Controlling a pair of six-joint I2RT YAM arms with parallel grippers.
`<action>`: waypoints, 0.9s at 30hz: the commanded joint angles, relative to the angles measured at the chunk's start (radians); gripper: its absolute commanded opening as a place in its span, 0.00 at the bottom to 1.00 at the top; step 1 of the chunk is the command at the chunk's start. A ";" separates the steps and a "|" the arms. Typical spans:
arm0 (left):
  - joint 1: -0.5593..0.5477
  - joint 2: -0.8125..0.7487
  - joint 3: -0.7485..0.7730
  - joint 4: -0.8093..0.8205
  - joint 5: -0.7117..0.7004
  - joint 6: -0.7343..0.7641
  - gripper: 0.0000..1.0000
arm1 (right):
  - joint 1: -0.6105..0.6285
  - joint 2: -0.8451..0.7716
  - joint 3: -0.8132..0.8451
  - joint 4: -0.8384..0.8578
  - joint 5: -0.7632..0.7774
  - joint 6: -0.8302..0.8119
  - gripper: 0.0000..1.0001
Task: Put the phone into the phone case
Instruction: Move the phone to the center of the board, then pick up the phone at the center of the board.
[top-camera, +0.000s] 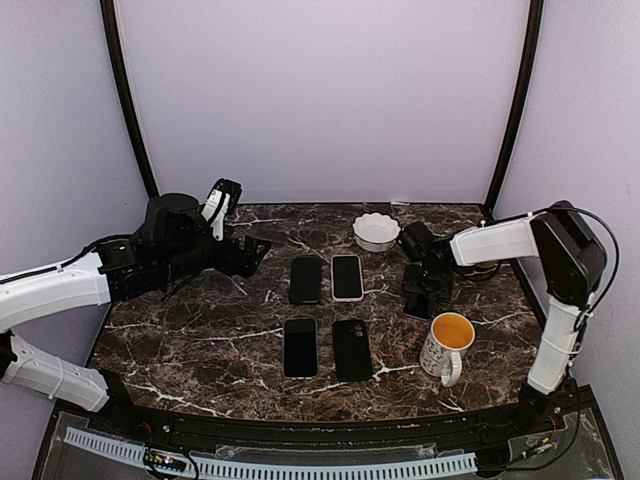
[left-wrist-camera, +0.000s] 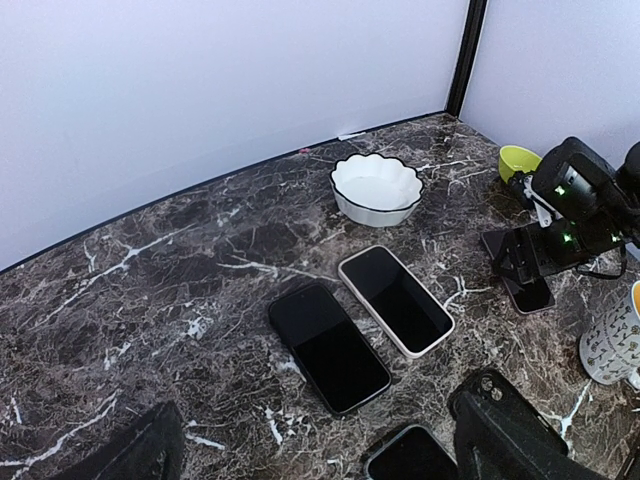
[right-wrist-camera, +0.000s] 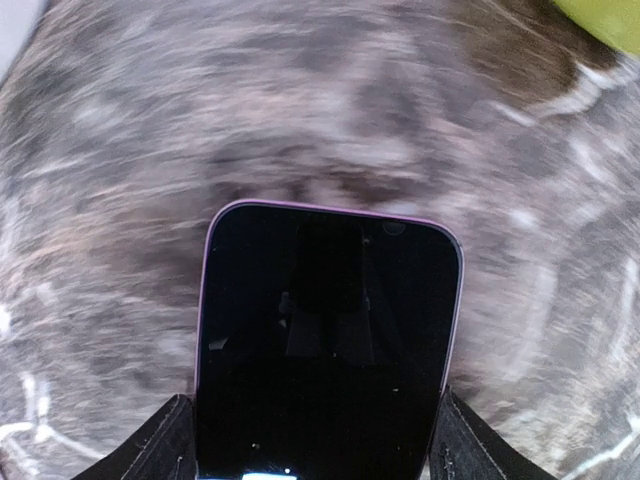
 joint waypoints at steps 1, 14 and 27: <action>0.007 -0.008 -0.017 0.020 -0.007 0.012 0.96 | 0.063 0.096 0.038 -0.027 -0.165 -0.174 0.69; 0.007 -0.012 -0.017 0.020 -0.013 0.019 0.96 | 0.118 0.052 0.018 -0.167 -0.201 -0.298 0.89; 0.007 -0.019 -0.017 0.020 -0.013 0.022 0.96 | 0.075 0.138 0.125 -0.214 -0.250 -0.238 0.75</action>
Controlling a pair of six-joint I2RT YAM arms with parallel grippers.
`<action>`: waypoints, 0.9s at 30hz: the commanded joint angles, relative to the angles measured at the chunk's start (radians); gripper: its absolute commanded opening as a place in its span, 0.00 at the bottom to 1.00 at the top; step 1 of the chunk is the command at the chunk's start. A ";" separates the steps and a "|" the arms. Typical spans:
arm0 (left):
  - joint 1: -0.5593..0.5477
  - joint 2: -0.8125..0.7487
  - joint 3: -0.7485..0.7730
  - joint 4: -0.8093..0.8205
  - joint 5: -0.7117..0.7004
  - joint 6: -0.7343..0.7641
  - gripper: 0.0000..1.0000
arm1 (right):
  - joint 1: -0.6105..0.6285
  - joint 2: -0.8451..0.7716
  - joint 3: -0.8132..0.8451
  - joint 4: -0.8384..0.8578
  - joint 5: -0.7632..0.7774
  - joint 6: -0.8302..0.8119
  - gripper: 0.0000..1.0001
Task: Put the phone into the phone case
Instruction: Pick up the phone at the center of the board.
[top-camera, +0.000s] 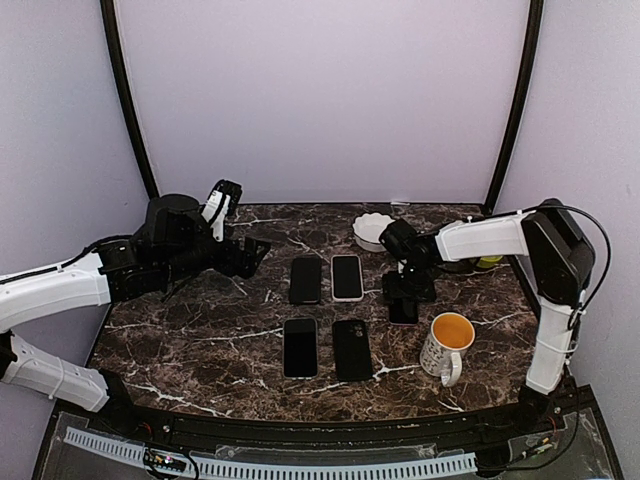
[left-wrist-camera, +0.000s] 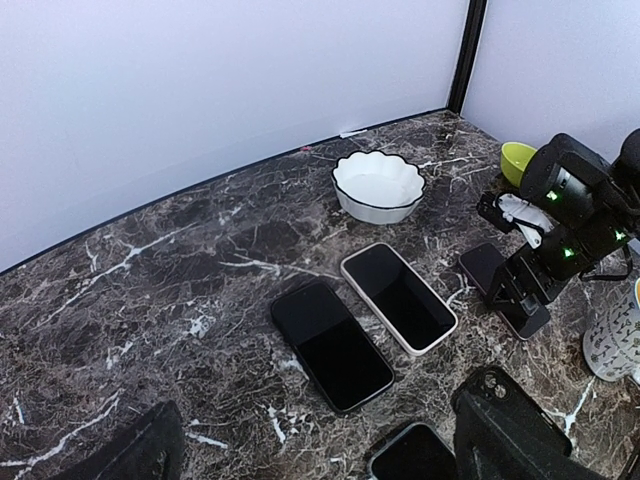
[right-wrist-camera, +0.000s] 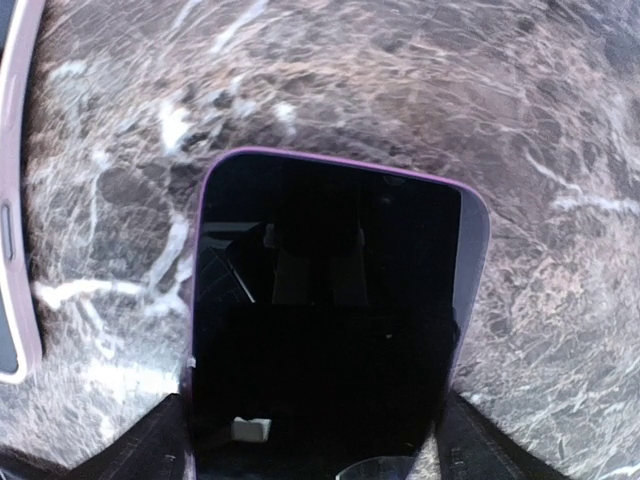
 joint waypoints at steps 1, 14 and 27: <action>0.007 -0.020 -0.013 0.020 -0.009 0.015 0.96 | -0.003 0.072 -0.012 -0.102 -0.057 0.016 0.71; 0.007 -0.001 -0.014 0.020 -0.005 0.016 0.96 | 0.064 -0.120 0.024 -0.065 0.087 0.085 0.57; 0.007 0.036 -0.018 0.020 0.015 0.015 0.96 | 0.386 -0.247 0.083 -0.069 0.482 0.176 0.46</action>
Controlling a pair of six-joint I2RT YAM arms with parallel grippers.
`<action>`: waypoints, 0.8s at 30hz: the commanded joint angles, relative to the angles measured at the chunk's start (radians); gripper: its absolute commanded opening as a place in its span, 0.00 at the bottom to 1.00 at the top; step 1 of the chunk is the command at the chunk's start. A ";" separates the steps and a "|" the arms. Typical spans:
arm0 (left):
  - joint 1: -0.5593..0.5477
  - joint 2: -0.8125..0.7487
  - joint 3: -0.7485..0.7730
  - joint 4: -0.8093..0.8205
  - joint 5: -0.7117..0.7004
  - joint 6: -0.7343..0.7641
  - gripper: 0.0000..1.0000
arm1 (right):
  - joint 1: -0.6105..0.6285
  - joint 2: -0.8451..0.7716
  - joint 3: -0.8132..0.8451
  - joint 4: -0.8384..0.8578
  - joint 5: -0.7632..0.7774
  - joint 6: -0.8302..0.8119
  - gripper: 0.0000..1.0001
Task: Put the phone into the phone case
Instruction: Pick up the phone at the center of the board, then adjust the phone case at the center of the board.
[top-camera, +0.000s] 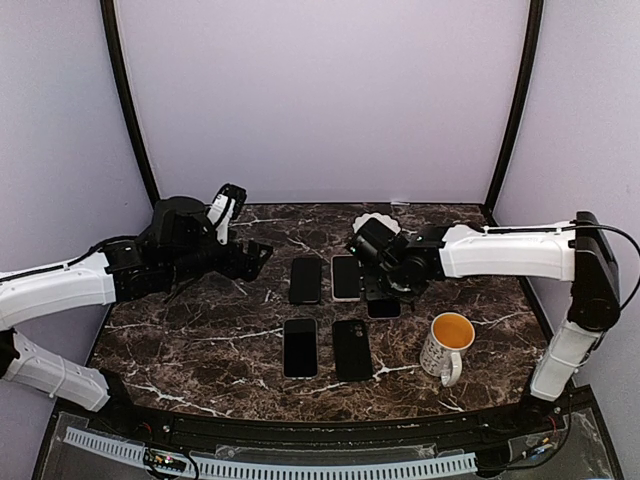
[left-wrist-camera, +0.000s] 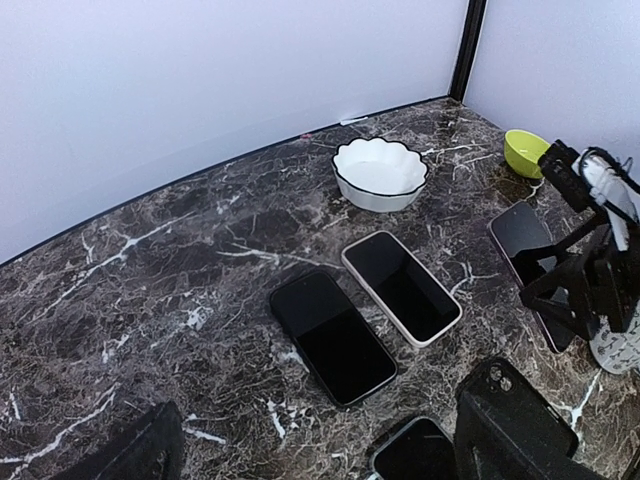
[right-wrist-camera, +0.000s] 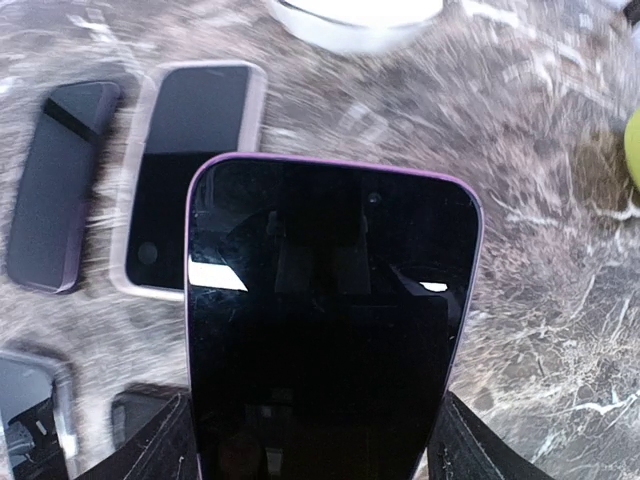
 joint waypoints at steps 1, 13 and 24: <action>0.007 0.025 -0.017 0.034 0.047 0.020 0.96 | 0.119 -0.069 0.034 0.005 0.172 0.049 0.47; 0.006 0.351 0.178 -0.063 0.724 0.103 0.82 | 0.160 -0.433 -0.284 0.376 0.060 -0.119 0.42; -0.063 0.787 0.527 -0.358 0.638 0.268 0.70 | 0.160 -0.633 -0.465 0.496 -0.042 -0.187 0.42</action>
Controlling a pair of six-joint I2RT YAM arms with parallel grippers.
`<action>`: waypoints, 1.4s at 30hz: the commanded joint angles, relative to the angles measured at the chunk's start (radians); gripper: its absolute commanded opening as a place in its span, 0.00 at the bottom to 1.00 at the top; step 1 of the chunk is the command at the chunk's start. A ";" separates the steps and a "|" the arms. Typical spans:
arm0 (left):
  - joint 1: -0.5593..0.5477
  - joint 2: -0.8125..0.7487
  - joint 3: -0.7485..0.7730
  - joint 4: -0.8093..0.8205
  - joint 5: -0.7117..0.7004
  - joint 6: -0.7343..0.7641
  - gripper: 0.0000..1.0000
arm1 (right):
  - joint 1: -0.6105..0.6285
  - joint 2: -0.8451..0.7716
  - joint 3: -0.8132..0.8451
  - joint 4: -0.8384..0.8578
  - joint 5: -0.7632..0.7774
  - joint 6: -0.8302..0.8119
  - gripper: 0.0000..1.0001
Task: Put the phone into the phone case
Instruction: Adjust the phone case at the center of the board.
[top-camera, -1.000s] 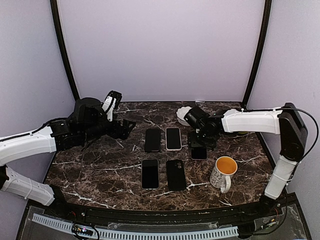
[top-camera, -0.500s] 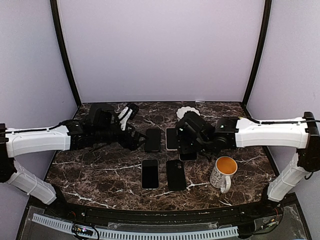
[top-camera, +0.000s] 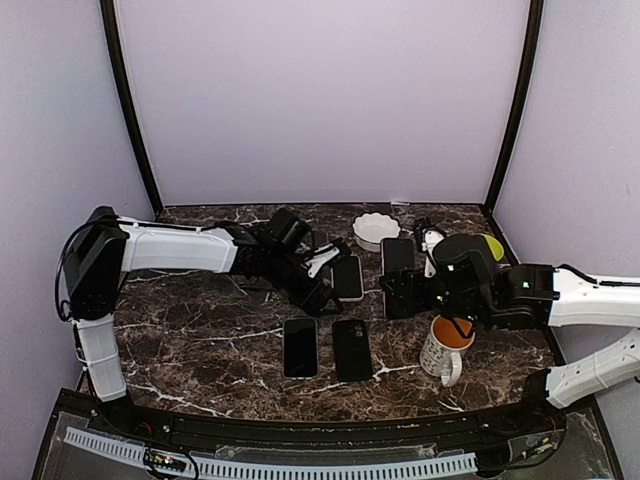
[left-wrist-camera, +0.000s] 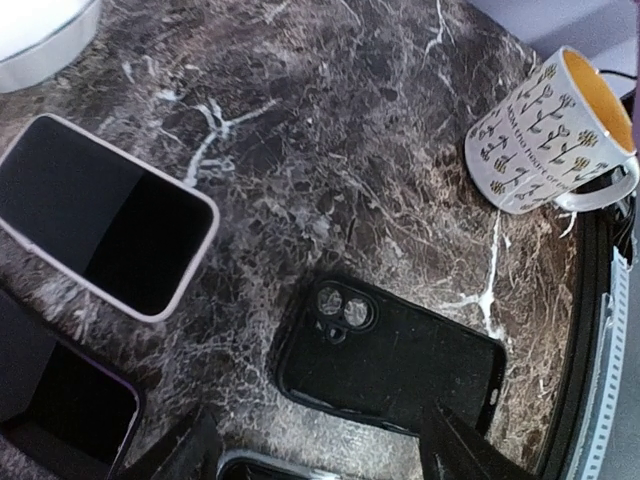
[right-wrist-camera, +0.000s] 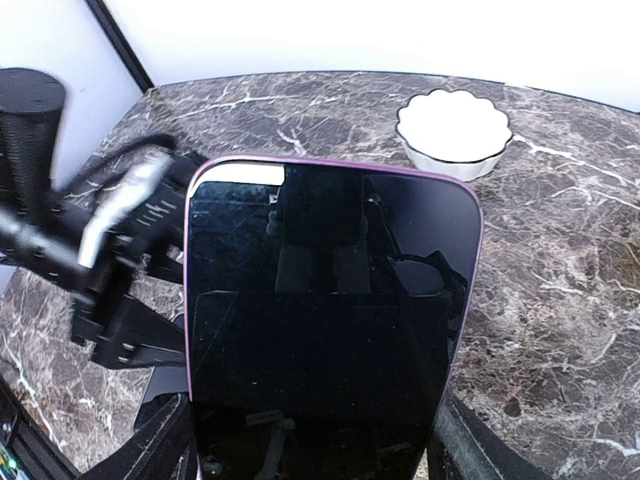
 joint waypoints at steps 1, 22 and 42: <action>-0.028 0.128 0.105 -0.170 0.003 0.102 0.69 | 0.001 -0.015 -0.015 0.109 -0.065 -0.048 0.42; -0.093 0.172 0.085 -0.140 -0.275 -0.119 0.13 | 0.003 0.012 -0.008 0.126 -0.123 -0.040 0.41; -0.179 0.093 0.092 -0.193 -0.632 -0.672 0.00 | 0.031 0.054 0.014 0.083 -0.070 -0.022 0.40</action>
